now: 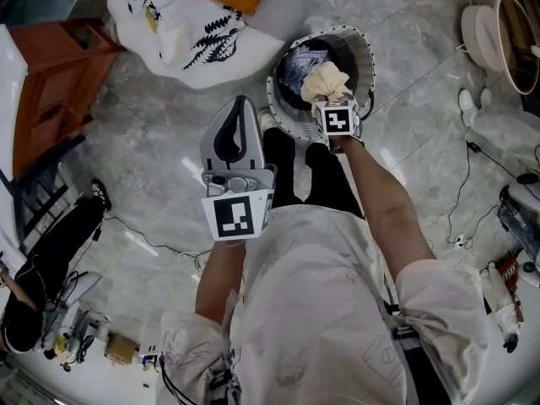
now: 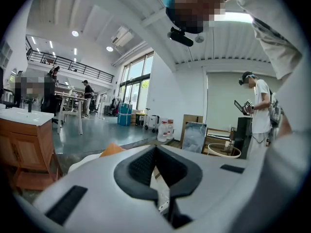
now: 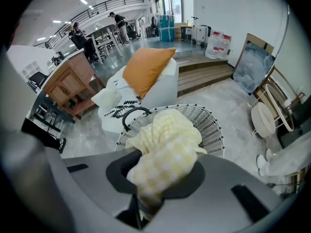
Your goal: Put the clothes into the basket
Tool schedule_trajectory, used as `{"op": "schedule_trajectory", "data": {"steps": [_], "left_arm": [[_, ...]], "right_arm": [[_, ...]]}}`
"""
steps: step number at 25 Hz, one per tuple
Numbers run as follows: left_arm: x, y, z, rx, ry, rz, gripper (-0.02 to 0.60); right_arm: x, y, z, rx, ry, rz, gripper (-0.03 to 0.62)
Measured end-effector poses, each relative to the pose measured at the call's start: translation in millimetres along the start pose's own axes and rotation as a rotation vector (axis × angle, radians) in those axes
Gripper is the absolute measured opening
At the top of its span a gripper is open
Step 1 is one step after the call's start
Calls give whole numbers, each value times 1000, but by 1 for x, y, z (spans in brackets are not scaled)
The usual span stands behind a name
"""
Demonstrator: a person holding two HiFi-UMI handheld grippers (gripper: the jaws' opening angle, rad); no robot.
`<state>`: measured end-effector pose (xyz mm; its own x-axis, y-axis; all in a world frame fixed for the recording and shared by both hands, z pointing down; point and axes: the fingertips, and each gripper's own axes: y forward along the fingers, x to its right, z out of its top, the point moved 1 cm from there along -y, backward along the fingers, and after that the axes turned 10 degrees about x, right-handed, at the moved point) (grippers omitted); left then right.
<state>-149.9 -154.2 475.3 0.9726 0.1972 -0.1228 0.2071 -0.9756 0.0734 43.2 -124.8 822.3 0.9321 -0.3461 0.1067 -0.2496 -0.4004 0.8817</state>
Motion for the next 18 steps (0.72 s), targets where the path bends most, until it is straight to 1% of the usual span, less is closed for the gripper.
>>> {"op": "schedule_trajectory", "data": {"steps": [2,4,6,9,13,18], "left_arm": [[1,0,0,-2,0,-2,3],[1,0,-1,-5,1,-3,3],[2,0,-3,-9,1,-3,3],[2,0,-3,-12,-1,-3,3],[2,-1,-2,-12,-3,-3,3],[3,-2,-1,-13,-4,1,3]], "right_arm": [[0,1,1,4,3,3,63],[1,3,2,12,-1,7,96],[-1,6,-1,0,3,21,185],[-1,8,-8,-37,13,28,255],[0,3,-6,-28,-5,10,272],[-3,0,-4,-17,-13,24,272]]}}
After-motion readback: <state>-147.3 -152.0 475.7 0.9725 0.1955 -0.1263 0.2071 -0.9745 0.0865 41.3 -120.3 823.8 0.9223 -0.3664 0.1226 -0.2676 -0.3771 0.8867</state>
